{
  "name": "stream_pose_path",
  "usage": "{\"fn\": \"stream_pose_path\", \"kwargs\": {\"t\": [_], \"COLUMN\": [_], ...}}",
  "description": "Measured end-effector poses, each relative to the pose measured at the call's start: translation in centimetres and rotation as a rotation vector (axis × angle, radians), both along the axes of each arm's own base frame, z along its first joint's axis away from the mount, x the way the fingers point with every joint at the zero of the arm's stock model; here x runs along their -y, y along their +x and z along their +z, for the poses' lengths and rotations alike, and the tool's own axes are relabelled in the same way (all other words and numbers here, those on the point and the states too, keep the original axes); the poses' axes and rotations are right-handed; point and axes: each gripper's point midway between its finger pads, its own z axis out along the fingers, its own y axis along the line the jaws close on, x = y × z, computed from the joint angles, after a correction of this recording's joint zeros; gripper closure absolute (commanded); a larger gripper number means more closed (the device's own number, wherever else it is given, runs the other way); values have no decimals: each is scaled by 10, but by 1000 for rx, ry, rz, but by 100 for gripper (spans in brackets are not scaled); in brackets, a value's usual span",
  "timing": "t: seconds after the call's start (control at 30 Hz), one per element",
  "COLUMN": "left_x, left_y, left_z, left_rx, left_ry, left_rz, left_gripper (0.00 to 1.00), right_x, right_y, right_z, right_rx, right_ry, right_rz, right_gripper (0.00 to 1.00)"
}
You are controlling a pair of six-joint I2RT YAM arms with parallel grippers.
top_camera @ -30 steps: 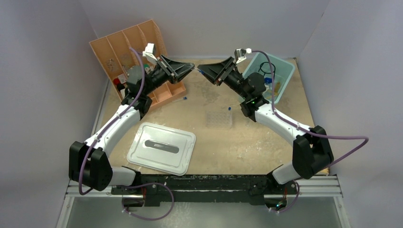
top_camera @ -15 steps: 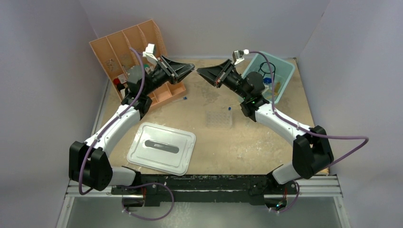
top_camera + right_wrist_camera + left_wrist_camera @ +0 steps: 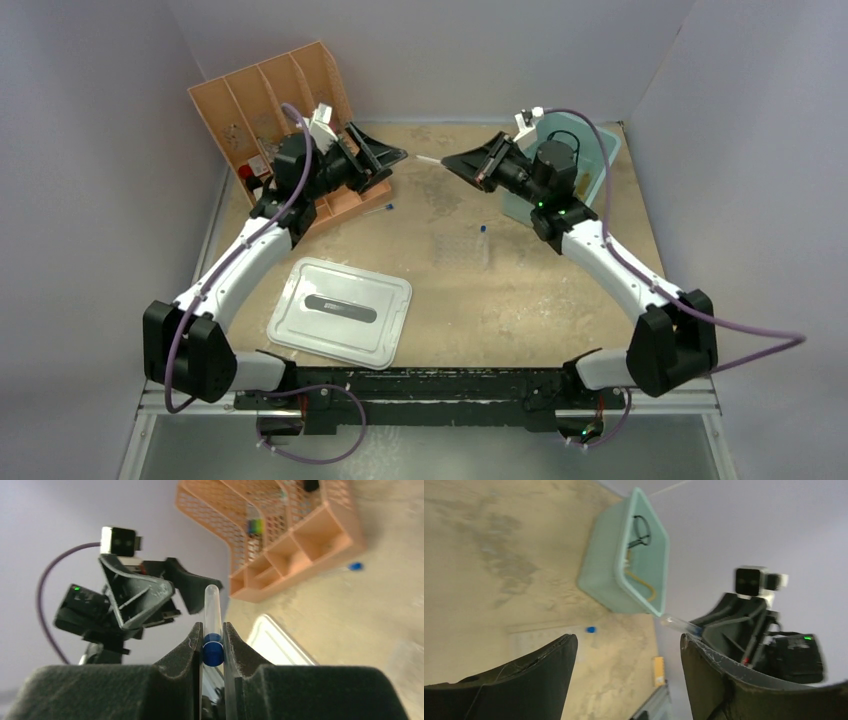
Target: Organize the chemistry lab equipment
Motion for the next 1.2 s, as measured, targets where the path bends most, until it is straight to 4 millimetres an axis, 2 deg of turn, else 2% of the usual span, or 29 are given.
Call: {"fn": "stream_pose_path", "kwargs": {"t": [0.23, 0.37, 0.47, 0.57, 0.77, 0.9, 1.03, 1.2], "left_x": [-48, -68, -77, -82, -85, -84, -84, -83], "left_y": [-5, -9, -9, -11, -15, -19, -21, -22], "left_z": [-42, -55, -61, -70, -82, -83, -84, -85], "left_rx": [-34, -36, -31, -36, -35, -23, -11, -10], "left_ry": [316, 446, 498, 530, 592, 626, 655, 670], "left_rz": [143, 189, 210, 218, 211, 203, 208, 208], "left_gripper": [25, 25, 25, 25, 25, 25, 26, 26], "right_x": [33, 56, 73, 87, 80, 83, 93, 98], "right_y": [-9, -22, -29, -28, -35, -39, -36, -28], "right_z": [-54, -92, -113, -129, -160, -180, -191, -191], "right_rx": [-111, -190, -254, -309, -390, -450, -491, -483], "right_ry": [-409, -633, -780, -915, -1131, -1237, -1299, -1312], "right_rz": [-8, 2, 7, -7, 28, 25, -17, -77], "right_gripper": [97, 97, 97, 97, 99, 99, 99, 99]}}
